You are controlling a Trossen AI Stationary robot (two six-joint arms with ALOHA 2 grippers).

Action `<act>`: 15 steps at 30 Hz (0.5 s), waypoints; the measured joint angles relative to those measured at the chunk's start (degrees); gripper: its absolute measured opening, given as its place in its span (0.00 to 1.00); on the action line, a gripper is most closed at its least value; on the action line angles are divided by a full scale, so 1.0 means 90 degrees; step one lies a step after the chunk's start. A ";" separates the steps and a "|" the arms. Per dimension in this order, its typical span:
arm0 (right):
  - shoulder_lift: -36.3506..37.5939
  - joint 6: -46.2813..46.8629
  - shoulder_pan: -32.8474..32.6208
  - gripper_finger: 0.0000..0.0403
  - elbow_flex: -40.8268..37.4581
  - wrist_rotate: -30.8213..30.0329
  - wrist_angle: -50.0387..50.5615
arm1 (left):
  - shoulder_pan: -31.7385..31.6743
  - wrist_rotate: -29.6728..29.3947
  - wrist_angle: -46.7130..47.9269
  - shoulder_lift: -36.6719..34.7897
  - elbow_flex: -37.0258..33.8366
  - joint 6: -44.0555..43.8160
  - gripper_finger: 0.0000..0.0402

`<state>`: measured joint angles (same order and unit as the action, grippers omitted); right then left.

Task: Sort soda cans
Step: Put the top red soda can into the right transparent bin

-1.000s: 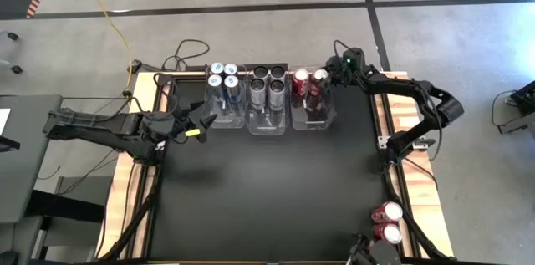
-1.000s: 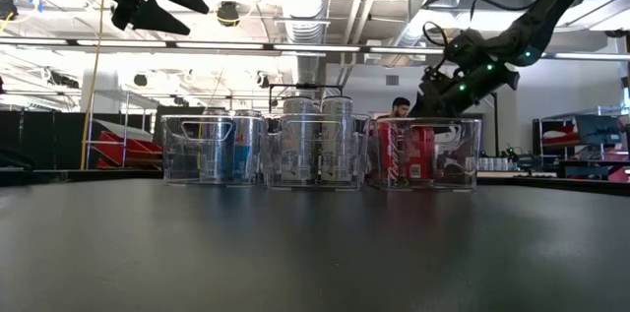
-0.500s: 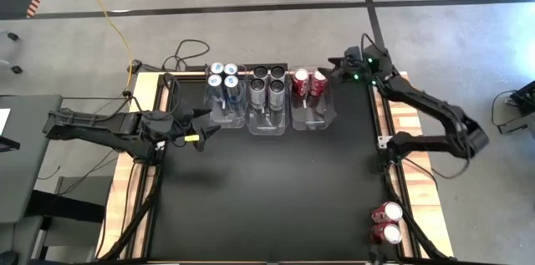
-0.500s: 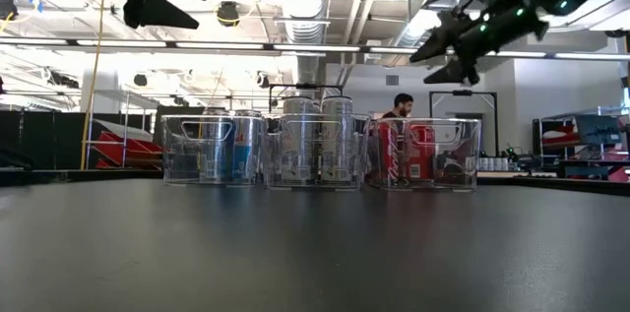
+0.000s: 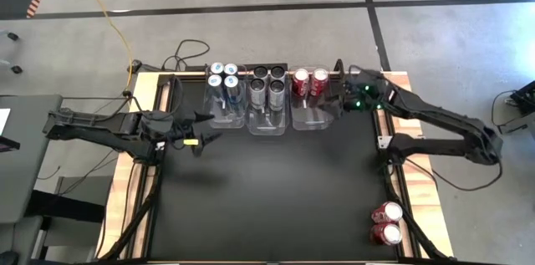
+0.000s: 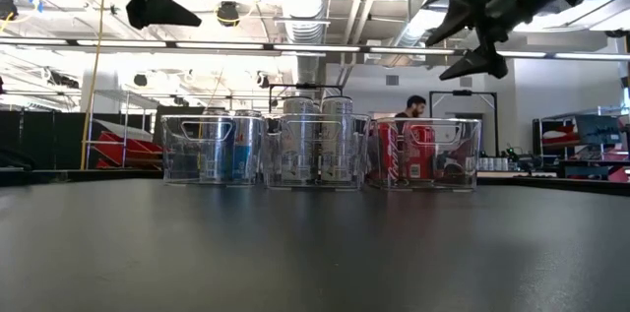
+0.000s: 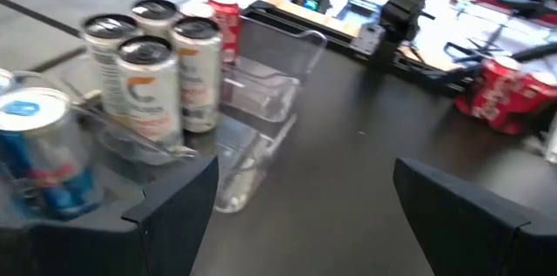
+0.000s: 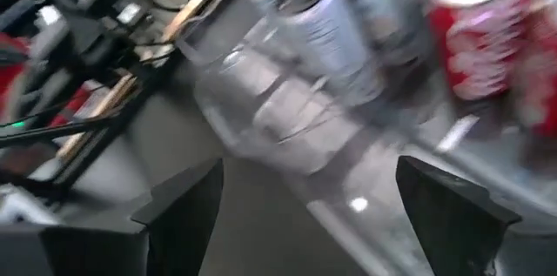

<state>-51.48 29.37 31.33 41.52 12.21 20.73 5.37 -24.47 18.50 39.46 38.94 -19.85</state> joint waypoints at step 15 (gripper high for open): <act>-0.0569 0.3979 -0.2594 0.80 -0.0002 0.0598 0.1146 | 0.0206 0.1246 0.0068 0.0000 0.0000 -0.0018 0.85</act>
<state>-56.60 65.18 7.98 41.50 17.59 31.04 7.22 -13.26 19.12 39.46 38.94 -20.01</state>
